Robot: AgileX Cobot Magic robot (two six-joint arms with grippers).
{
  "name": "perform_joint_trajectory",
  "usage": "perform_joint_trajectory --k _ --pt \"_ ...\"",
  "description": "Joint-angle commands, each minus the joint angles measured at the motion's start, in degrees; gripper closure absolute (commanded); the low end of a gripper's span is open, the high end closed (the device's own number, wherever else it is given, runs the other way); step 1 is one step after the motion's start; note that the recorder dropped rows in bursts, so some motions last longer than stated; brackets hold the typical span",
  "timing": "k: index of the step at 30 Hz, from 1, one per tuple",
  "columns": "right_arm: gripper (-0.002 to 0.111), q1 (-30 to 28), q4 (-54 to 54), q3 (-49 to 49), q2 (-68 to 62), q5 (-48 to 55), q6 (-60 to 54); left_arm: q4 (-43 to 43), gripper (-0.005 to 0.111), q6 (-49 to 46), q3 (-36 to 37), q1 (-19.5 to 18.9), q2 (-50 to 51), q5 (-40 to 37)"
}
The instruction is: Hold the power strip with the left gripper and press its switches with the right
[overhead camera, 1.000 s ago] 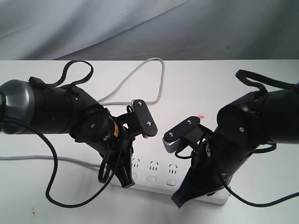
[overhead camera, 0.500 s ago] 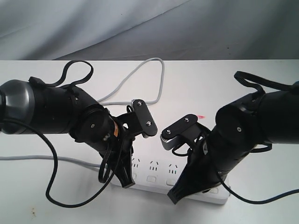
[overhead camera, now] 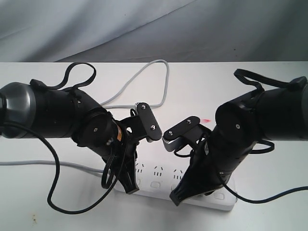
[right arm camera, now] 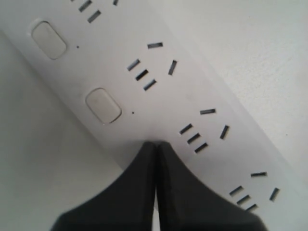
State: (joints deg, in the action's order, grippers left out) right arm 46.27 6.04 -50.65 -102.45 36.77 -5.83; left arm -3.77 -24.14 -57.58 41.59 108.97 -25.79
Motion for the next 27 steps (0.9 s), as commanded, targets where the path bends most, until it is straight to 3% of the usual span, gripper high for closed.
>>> perform_joint_trajectory --k 1,19,27 --pt "0.108 0.01 0.01 2.31 -6.6 3.46 0.21 0.41 0.107 0.74 1.24 0.36 2.46 -5.02" --pt "0.108 0.01 -14.66 2.7 -6.6 12.28 7.83 0.41 0.107 0.72 1.24 0.36 2.46 -5.0" --pt "0.108 0.6 -19.94 2.7 -13.46 15.92 9.79 0.3 0.107 0.72 1.24 0.36 2.46 -5.0"
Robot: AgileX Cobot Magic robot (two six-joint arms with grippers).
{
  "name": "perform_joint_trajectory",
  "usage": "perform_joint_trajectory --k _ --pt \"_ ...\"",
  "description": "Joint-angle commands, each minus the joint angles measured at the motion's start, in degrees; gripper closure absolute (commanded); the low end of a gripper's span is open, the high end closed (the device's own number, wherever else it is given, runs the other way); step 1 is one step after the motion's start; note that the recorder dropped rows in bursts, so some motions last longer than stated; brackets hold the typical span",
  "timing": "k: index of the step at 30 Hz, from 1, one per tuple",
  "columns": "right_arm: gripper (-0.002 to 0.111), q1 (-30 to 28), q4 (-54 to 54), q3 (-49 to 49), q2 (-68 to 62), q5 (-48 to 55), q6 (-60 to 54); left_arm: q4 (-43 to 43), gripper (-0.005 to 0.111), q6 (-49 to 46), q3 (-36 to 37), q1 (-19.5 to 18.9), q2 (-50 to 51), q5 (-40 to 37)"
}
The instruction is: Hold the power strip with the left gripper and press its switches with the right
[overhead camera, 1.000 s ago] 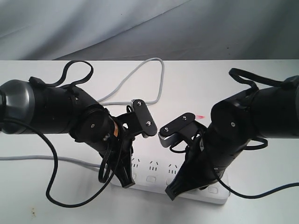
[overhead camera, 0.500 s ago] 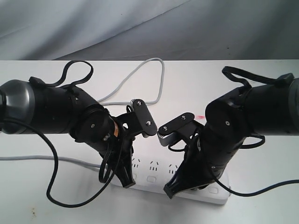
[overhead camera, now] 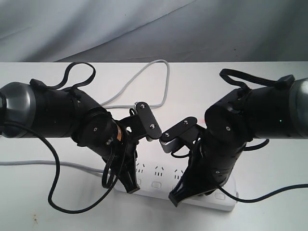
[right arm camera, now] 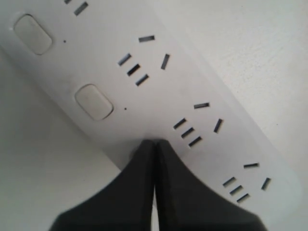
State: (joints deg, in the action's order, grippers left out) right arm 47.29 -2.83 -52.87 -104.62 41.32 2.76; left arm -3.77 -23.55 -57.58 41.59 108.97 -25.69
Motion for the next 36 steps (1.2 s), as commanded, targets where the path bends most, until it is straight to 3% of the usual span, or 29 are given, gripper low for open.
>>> perform_joint_trajectory --k 1,11,22,36 --pt "0.108 -0.03 -11.79 4.91 -12.17 11.88 1.57 0.3 0.107 0.14 1.24 0.36 2.46 -5.1" --pt "0.108 2.08 -12.61 5.15 -13.8 13.58 3.73 0.29 0.107 0.14 1.24 0.36 2.46 -4.99" --pt "0.108 2.08 -11.24 8.37 -12.66 7.92 7.78 0.29 0.107 0.25 1.24 0.36 2.46 -4.99" --pt "0.108 1.88 -12.86 8.12 13.02 7.46 8.1 0.29 0.107 0.62 1.24 0.36 2.46 -5.09"
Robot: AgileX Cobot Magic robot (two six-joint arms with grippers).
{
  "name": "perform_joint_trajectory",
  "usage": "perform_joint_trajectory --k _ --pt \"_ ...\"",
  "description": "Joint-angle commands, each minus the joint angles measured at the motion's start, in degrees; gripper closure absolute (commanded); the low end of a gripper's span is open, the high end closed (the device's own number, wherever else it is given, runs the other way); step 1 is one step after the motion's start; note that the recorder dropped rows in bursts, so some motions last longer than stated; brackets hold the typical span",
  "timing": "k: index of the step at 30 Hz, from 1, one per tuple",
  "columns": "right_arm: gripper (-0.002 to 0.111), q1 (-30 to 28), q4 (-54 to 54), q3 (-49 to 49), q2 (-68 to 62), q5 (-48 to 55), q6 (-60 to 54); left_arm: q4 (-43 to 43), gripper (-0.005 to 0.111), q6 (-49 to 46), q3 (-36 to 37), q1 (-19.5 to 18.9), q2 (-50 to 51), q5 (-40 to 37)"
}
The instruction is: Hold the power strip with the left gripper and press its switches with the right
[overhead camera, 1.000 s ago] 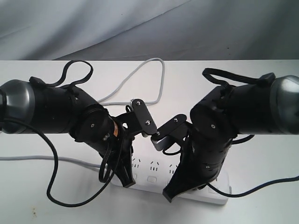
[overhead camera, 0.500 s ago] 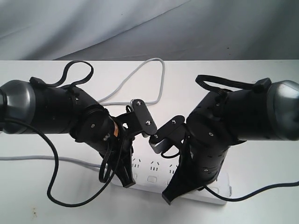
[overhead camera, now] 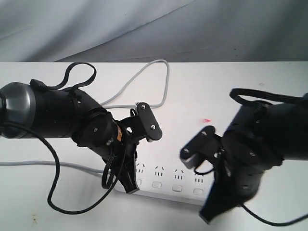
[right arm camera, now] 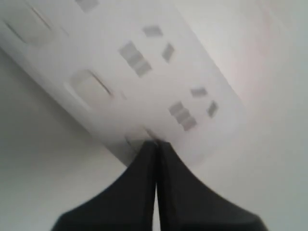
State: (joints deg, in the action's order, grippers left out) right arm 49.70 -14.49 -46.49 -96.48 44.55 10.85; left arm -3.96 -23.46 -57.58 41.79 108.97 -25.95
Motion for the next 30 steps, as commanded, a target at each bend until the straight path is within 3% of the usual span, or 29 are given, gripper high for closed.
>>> perform_joint_trajectory --k 1,6,13,21,25,30 --pt "0.108 -0.53 -0.82 1.74 6.34 3.91 0.01 0.49 0.107 0.53 1.24 0.17 2.46 -4.83" --pt "0.108 -0.53 4.62 1.74 8.92 -0.66 -2.75 0.49 0.107 0.53 1.24 0.17 2.46 -4.83" --pt "0.108 -0.53 20.92 1.74 8.92 -8.09 -11.16 0.49 0.107 0.7 1.24 0.17 2.46 -4.83" --pt "0.108 -0.53 27.44 -0.08 5.18 -11.88 -11.96 0.49 0.107 0.96 1.24 0.17 2.46 -4.83" --pt "0.108 -0.53 25.18 -4.57 1.56 -11.3 -15.57 0.49 0.107 0.96 1.24 0.17 2.46 -4.83" --pt "0.108 -0.53 9.72 -7.99 1.05 -7.05 -35.04 0.49 0.107 0.94 1.24 0.17 2.46 -4.93"
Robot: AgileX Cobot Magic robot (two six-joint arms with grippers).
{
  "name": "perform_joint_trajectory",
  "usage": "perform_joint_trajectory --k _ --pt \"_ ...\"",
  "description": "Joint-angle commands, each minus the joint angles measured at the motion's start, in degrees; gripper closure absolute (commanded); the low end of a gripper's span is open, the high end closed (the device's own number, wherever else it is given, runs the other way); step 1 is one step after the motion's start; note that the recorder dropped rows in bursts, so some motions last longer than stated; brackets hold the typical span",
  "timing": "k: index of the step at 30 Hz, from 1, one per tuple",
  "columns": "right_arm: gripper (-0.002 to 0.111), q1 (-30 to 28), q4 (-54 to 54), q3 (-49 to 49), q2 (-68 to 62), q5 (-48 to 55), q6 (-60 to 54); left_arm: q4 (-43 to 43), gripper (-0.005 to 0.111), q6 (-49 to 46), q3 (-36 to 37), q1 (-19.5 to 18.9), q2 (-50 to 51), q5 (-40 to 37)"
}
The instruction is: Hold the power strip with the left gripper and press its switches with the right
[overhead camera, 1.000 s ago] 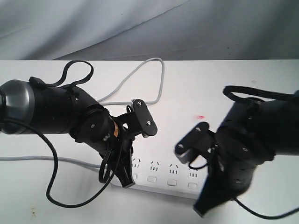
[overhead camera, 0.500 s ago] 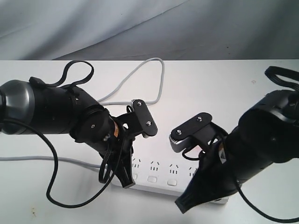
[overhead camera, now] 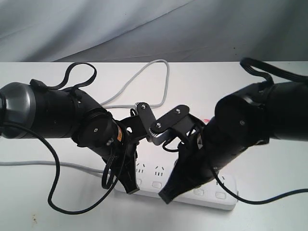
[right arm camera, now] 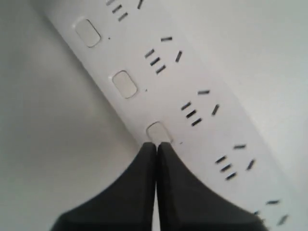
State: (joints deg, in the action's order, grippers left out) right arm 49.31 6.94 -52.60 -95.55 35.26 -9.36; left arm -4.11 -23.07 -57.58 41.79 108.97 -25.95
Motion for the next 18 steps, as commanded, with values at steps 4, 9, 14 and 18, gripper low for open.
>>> perform_joint_trajectory --k 4,9,14,18 --pt "0.108 -0.14 -20.41 -1.88 0.42 1.33 -21.4 0.63 0.107 0.54 1.24 0.17 2.46 -4.7" --pt "0.108 -0.14 -11.28 -1.88 -0.27 -0.35 -35.87 0.63 0.107 0.43 1.24 0.17 2.46 -4.42" --pt "0.108 -0.14 -2.82 -1.88 -0.88 -1.64 -39.81 0.63 0.107 0.43 1.24 0.17 2.46 -4.42" --pt "0.108 -0.14 6.96 -1.88 -0.88 -2.11 -39.44 0.78 0.107 0.54 1.24 0.17 2.46 -4.42"
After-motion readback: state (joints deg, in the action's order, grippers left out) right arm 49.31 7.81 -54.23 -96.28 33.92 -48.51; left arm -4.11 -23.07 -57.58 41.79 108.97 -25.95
